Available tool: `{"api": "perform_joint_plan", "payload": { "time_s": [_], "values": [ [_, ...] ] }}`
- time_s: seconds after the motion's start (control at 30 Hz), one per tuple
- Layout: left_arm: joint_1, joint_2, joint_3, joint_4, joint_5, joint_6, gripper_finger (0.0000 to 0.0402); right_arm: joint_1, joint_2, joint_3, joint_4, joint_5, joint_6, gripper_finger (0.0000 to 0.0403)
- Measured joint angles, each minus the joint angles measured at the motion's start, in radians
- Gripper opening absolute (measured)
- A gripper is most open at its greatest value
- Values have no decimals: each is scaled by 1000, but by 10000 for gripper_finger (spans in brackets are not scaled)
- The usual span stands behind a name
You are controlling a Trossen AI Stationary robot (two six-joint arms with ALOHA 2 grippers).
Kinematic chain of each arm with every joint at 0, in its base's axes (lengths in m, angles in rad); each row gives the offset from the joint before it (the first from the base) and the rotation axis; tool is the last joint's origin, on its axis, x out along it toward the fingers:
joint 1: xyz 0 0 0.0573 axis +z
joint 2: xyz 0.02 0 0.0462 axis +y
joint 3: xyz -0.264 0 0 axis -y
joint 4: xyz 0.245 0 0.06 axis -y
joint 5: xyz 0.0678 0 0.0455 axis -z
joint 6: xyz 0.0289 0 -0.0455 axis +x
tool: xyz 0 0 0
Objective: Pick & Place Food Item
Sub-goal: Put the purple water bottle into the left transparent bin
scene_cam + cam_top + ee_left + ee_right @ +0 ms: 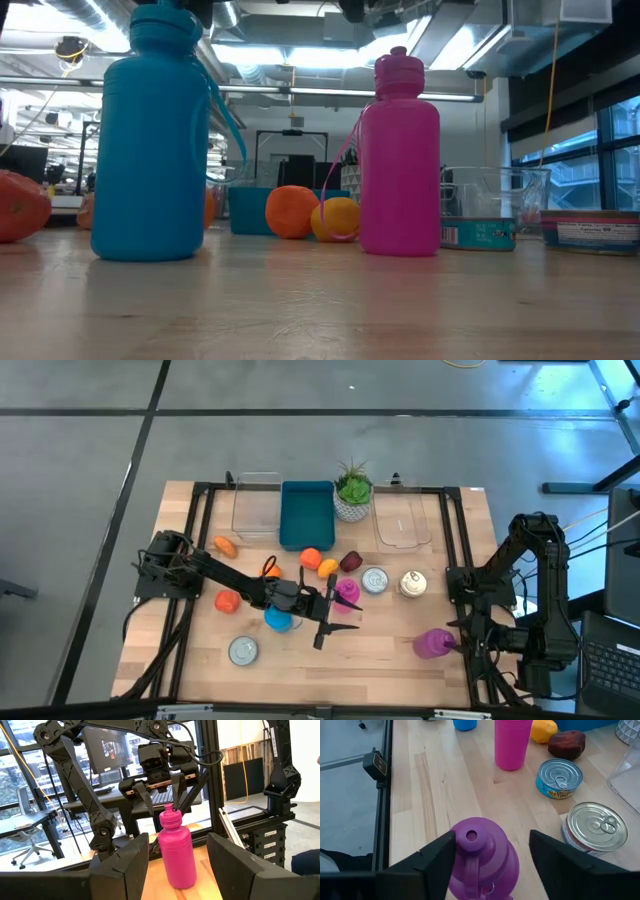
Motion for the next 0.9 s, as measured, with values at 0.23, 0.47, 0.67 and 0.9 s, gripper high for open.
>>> {"api": "perform_joint_plan", "payload": {
  "time_s": [0.23,0.47,0.67,0.9],
  "values": [
    [0,0,0,0,0,0,192,0,0,0,3,1,0,182],
    [0,0,0,0,0,0,194,0,0,0,2,8,-1,125],
    [0,0,0,0,0,0,192,0,0,1,3,11,-9,76],
    [0,0,0,0,0,0,193,0,-1,1,7,10,-29,57]
  ]
}}
